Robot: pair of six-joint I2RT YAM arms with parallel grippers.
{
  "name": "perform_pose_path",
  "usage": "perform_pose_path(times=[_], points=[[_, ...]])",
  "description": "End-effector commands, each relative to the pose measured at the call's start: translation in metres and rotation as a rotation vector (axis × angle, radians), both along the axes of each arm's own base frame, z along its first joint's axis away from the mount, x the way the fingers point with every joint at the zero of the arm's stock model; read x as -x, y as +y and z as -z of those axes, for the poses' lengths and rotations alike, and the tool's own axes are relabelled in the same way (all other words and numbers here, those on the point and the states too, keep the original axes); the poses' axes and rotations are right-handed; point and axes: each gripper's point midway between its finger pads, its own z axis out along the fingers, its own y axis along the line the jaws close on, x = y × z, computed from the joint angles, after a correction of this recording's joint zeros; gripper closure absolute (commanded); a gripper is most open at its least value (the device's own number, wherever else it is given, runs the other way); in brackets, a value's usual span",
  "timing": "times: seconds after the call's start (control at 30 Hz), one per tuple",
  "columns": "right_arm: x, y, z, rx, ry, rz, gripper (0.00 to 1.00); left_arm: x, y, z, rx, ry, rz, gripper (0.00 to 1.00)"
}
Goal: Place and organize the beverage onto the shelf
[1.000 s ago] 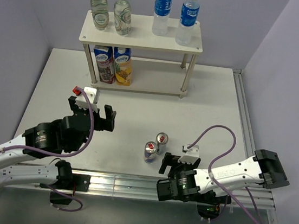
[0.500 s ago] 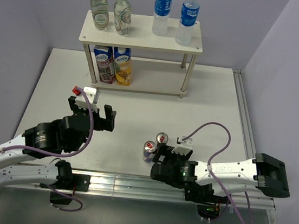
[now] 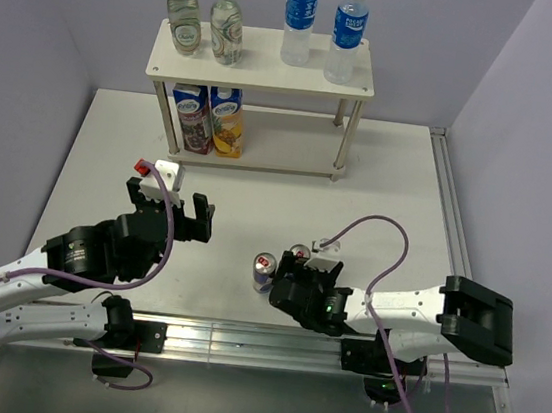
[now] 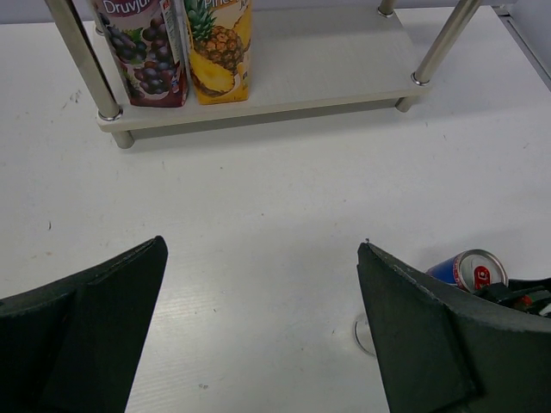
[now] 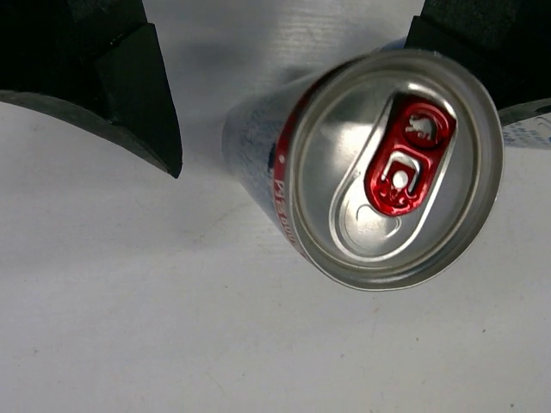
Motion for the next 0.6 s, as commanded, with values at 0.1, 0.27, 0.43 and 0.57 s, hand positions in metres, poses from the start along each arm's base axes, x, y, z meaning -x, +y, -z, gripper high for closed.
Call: perform_pose_path(times=[0.1, 0.27, 0.43, 0.57], points=[[-0.023, 0.023, 0.001, -0.001, -0.101, 0.025, 0.00, -0.001, -0.003, -0.004, 0.023, -0.008, 0.003, 0.01], [-0.031, 0.023, 0.013, 0.054, -0.130, 0.073, 0.12, -0.001, -0.002, -0.004, 0.024, -0.008, -0.002, 0.01], [-0.036, 0.013, 0.019, 0.060, -0.141, 0.131, 0.23, -0.001, -0.004, -0.003, 0.021, -0.006, 0.008, 0.01], [-0.038, 0.007, 0.018, 0.066, -0.157, 0.157, 0.24, 0.000, -0.005, -0.004, 0.025, -0.005, 0.014, 0.01]])
